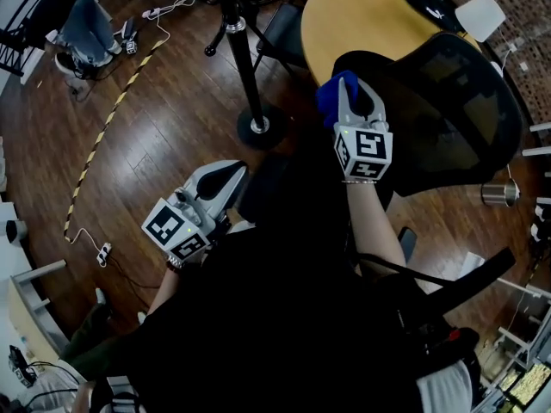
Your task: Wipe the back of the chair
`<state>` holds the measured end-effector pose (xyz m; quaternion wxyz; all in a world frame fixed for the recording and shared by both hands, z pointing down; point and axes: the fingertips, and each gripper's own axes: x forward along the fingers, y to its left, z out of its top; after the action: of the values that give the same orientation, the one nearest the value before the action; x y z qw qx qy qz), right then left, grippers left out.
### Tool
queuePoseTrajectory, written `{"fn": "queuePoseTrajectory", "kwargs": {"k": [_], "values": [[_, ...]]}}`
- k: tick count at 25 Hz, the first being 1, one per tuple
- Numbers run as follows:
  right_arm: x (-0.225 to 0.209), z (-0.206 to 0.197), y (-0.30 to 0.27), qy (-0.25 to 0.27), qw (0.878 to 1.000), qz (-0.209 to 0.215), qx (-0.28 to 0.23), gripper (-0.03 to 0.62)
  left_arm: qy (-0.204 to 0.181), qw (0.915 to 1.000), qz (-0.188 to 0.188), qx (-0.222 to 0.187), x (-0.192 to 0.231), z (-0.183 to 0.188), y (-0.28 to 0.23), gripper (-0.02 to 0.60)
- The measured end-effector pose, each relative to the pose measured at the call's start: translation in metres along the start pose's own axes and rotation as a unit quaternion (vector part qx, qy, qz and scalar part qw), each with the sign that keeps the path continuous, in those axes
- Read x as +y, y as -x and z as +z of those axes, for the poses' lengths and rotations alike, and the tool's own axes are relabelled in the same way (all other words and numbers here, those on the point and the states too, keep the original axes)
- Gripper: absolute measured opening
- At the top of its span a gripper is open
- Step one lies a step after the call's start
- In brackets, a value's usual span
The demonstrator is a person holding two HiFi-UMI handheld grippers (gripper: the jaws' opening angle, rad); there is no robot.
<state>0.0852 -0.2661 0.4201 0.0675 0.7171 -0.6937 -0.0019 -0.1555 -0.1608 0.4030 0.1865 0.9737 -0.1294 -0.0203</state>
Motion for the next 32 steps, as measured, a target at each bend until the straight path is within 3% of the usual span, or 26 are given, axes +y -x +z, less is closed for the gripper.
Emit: {"fn": "queuePoseTrajectory", "kwargs": {"k": [3, 7, 11, 15, 19, 23, 28, 32], "values": [[-0.024, -0.017, 0.058, 0.004, 1.0, -0.014, 0.015, 0.034, -0.006, 0.9998, -0.018, 0.007, -0.012, -0.005, -0.01, 0.006], [-0.109, -0.051, 0.141, -0.011, 0.993, -0.107, 0.049, 0.034, -0.002, 0.9983, -0.057, 0.01, -0.05, -0.015, -0.04, 0.006], [-0.216, -0.081, 0.242, -0.033, 0.967, -0.241, 0.072, 0.034, -0.001, 0.9951, -0.093, 0.033, -0.096, -0.038, -0.08, 0.006], [-0.297, -0.097, 0.311, -0.031, 0.944, -0.316, 0.089, 0.034, 0.002, 0.9952, -0.094, 0.029, -0.125, -0.047, -0.111, 0.006], [-0.349, -0.101, 0.326, -0.006, 0.94, -0.323, 0.107, 0.034, -0.004, 0.9962, -0.084, 0.022, -0.152, -0.05, -0.134, 0.006], [-0.371, -0.105, 0.318, 0.03, 0.941, -0.322, 0.102, 0.04, -0.003, 0.9985, -0.05, 0.022, -0.17, -0.061, -0.14, 0.006], [-0.361, -0.108, 0.304, 0.041, 0.944, -0.318, 0.074, 0.038, -0.001, 0.9996, 0.008, 0.026, -0.169, -0.071, -0.122, 0.006], [-0.33, -0.108, 0.27, 0.066, 0.955, -0.276, 0.082, 0.038, 0.0, 0.9993, 0.027, 0.026, -0.16, -0.071, -0.103, 0.006]]}}
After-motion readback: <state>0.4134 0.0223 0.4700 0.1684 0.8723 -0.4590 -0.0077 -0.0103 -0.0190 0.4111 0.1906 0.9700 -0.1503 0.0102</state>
